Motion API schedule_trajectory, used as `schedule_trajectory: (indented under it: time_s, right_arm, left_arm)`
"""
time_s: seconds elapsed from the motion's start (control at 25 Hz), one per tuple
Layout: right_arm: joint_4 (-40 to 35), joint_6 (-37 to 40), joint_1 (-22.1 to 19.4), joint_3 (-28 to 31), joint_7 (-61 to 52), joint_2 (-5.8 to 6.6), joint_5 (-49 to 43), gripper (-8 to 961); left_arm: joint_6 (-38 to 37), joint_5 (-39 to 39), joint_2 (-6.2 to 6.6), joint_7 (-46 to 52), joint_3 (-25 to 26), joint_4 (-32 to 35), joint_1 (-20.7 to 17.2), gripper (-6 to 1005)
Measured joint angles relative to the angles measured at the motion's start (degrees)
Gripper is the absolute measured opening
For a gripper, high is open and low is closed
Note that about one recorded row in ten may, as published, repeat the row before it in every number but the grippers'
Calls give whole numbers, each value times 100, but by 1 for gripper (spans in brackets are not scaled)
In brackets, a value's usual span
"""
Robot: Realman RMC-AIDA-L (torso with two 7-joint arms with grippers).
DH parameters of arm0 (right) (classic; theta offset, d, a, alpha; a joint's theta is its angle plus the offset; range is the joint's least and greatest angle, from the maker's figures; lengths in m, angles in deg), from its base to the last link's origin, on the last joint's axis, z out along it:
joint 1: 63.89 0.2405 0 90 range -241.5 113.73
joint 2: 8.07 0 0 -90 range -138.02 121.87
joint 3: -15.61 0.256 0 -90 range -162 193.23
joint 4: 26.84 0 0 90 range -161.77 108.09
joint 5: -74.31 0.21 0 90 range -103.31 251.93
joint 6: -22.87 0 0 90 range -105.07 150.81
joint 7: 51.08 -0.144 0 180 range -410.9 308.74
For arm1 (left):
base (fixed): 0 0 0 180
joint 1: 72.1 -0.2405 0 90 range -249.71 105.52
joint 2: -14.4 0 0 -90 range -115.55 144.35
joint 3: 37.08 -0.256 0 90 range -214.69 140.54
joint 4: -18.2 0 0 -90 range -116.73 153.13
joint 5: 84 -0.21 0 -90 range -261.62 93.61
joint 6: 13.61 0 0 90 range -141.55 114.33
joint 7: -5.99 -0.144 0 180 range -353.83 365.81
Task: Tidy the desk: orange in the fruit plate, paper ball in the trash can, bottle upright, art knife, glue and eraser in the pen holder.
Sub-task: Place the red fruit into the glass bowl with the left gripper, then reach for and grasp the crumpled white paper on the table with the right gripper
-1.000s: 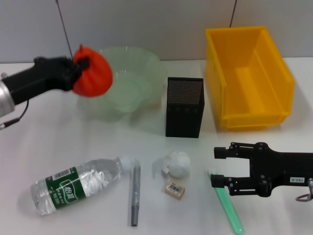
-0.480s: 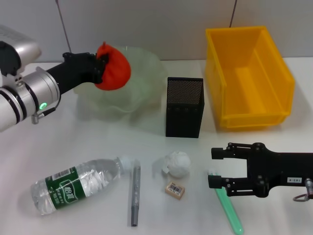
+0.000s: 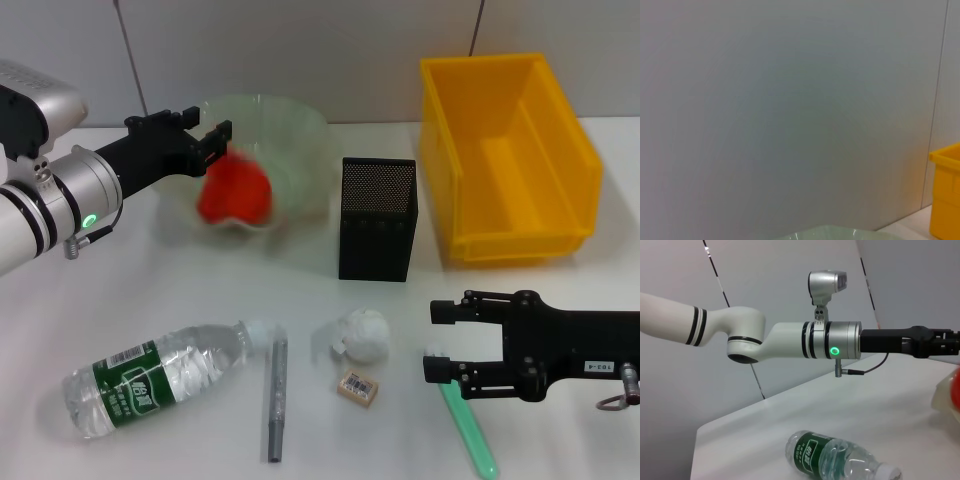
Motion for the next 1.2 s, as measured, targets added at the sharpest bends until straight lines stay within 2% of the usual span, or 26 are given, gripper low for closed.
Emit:
schedule_trajectory:
  time_s: [0.04, 0.12, 0.28, 0.32, 0.36, 0.56, 0.64, 0.68, 0.76, 0.8, 0.88, 1.0, 1.08, 1.2]
  right_arm:
    - [0, -1, 0, 0, 0, 0, 0, 763]
    - [0, -3, 0, 0, 0, -4, -2, 763]
    - [0, -4, -1, 12, 0, -11, -4, 763]
    - [0, -5, -10, 38, 1, -11, 1, 763]
    - [0, -5, -10, 38, 1, -11, 1, 762]
    - [0, -13, 6, 57, 1, -10, 23, 762]
    - [0, -18, 20, 61, 1, -10, 23, 762]
    - [0, -18, 24, 63, -7, -10, 21, 762]
    - [-3, -21, 32, 65, -60, -7, 11, 762]
    - [-4, -22, 40, 63, -92, -3, 4, 762]
    - [-8, -26, 57, 40, -135, 12, -3, 762]
    - [-16, -40, 63, 16, -146, 16, -7, 763]
    - [-18, -74, 62, 13, -147, 15, -12, 763]
    - [-52, -72, 66, 32, -201, 11, -8, 757]
  left_arm:
    - [2, 1, 0, 1, 0, -3, 0, 269]
    - [3, 1, 0, 4, 0, -4, 0, 541]
    - [-196, 5, 4, 189, 4, 7, -36, 636]
    - [-522, -11, 33, 453, -1, 58, -98, 660]
    - [-1280, -139, 97, 1009, -20, 294, -262, 683]
    - [-3163, -525, 241, 2246, -142, 1282, -875, 802]
    - [-3866, -645, 364, 2471, -230, 1404, -1041, 801]
    - [-3866, -645, 364, 2471, -230, 1404, -1041, 801]
    - [-4665, -928, 511, 2500, -372, 1375, -1169, 800]
    - [-4874, -1127, 524, 2430, -411, 1363, -1207, 800]
    - [-5059, -1349, 524, 2316, -437, 1359, -1244, 799]
    - [-5106, -1930, 406, 1780, -447, 1349, -1373, 797]
    - [-5047, -2068, 347, 1592, -441, 1345, -1422, 797]
    - [-5054, -2150, 329, 1497, -442, 1338, -1437, 795]
